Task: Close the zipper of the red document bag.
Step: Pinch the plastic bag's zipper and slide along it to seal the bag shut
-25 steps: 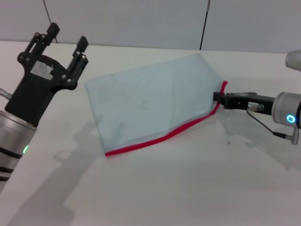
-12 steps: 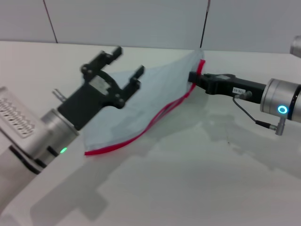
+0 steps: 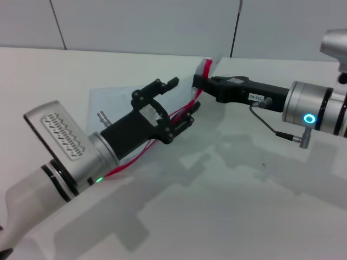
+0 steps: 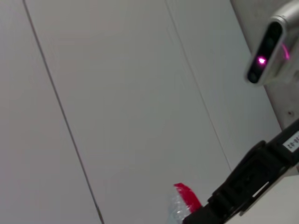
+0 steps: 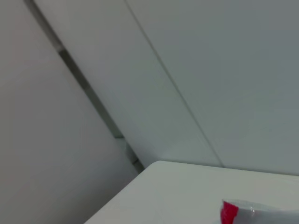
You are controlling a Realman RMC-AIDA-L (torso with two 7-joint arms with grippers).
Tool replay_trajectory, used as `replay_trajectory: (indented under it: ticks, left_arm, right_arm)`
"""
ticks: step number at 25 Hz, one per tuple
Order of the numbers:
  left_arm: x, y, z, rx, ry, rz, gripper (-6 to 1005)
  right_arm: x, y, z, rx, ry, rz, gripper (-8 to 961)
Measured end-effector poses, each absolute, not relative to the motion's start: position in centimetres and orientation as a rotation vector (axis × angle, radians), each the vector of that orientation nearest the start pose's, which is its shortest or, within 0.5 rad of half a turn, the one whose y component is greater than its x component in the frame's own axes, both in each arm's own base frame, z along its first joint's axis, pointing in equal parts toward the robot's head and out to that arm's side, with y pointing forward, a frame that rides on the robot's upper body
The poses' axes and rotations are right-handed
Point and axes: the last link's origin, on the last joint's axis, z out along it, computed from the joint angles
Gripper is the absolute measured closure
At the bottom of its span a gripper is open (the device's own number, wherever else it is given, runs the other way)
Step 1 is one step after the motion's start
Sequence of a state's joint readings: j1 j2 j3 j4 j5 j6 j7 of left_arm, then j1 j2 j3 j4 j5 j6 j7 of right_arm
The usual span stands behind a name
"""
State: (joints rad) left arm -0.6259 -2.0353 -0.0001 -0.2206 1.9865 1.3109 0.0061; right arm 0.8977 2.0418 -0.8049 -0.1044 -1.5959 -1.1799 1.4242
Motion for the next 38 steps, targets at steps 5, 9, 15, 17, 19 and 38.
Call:
replay_trajectory:
  ticks: [5,9,15,17,19,38]
  left_arm:
    - [-23.41,32.60,-8.02,-2.155,0.103,-0.762,383]
    - [-23.40,32.57,-8.25,-2.156,0.112,-0.744,383]
    - [-23.50,32.59,-8.19,-2.143,0.128,-0.727,384]
    - [-23.52,32.55,-8.22,-2.142,0.143,-0.718,384]
    - [-23.52,32.50,-8.28,-2.142,0.154,-0.713,384]
    - [-23.69,32.66,-8.44,-2.147,0.164,-0.681,778]
  right_arm:
    - [17.76,40.20,-6.69,-2.552,1.003,0.960,927]
    - [17.74,40.18,-6.70,-2.554,1.003,0.961,926]
    - [17.73,40.16,-6.70,-2.555,1.002,0.962,924]
    - [17.73,40.15,-6.70,-2.555,1.002,0.962,923]
    - [17.74,40.14,-6.71,-2.556,1.002,0.961,922]
    - [17.58,39.93,-6.84,-2.582,0.991,0.956,915]
